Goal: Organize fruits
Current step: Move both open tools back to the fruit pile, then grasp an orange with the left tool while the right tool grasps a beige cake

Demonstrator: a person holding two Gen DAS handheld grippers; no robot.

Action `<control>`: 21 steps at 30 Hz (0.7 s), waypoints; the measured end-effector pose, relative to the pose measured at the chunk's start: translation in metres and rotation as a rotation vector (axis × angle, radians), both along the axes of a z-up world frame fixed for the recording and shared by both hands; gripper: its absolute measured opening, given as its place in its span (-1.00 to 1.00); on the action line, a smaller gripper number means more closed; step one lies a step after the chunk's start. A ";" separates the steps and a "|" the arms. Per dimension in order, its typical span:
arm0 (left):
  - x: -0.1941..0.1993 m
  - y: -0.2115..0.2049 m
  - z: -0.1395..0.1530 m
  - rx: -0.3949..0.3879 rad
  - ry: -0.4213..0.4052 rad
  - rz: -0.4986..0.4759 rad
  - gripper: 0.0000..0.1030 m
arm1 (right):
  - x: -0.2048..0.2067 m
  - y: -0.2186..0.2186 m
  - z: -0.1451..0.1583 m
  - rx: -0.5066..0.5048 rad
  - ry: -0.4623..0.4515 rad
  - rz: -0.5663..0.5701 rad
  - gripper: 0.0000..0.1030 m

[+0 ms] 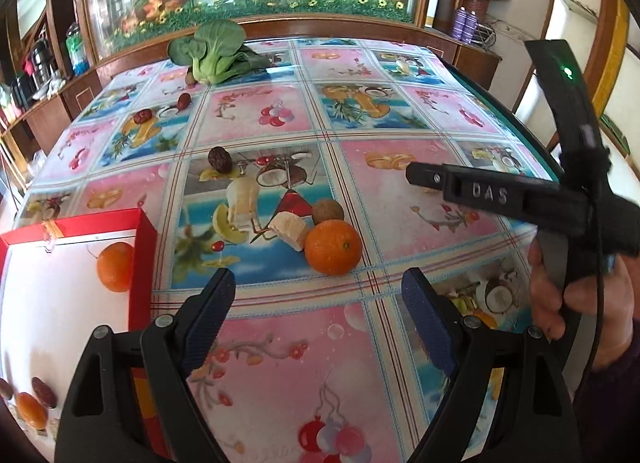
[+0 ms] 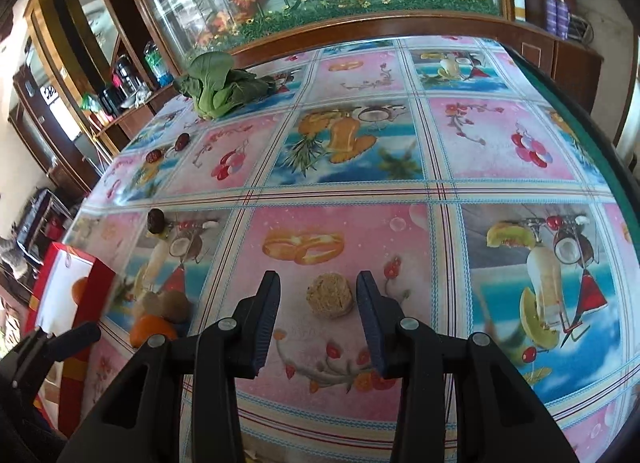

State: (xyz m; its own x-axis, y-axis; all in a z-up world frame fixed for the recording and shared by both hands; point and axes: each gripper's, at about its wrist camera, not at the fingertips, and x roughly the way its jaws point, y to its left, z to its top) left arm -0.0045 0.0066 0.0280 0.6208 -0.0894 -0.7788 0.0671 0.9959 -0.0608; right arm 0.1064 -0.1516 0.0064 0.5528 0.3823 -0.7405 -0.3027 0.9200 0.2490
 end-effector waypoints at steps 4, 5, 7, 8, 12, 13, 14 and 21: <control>0.008 -0.002 -0.002 -0.011 0.004 0.001 0.58 | -0.001 0.003 0.000 -0.031 -0.017 -0.002 -0.34; 0.010 -0.003 -0.002 -0.009 0.007 -0.002 0.53 | -0.001 0.004 0.000 -0.040 -0.021 -0.004 -0.43; 0.014 -0.005 -0.006 -0.017 0.023 -0.012 0.32 | -0.001 0.004 -0.001 -0.068 -0.032 -0.009 -0.50; 0.015 -0.005 -0.007 -0.021 0.030 -0.014 0.29 | -0.001 0.005 -0.001 -0.073 -0.034 -0.010 -0.51; 0.021 -0.006 -0.012 -0.026 0.040 -0.009 0.19 | -0.001 0.006 -0.002 -0.091 -0.044 -0.010 -0.56; 0.022 -0.006 -0.013 -0.027 0.043 -0.009 0.12 | -0.001 0.006 -0.002 -0.091 -0.044 -0.009 -0.56; 0.024 -0.006 -0.014 -0.030 0.047 -0.008 0.10 | -0.001 0.006 -0.002 -0.090 -0.044 -0.009 -0.56; 0.030 -0.009 -0.018 -0.014 0.039 -0.007 -0.06 | -0.002 0.006 -0.002 -0.090 -0.044 -0.010 -0.56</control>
State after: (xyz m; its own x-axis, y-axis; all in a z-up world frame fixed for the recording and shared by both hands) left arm 0.0258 -0.0025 0.0103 0.5890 -0.1046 -0.8013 0.0709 0.9944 -0.0777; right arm 0.1048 -0.1454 0.0048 0.5887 0.3100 -0.7466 -0.3023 0.9410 0.1523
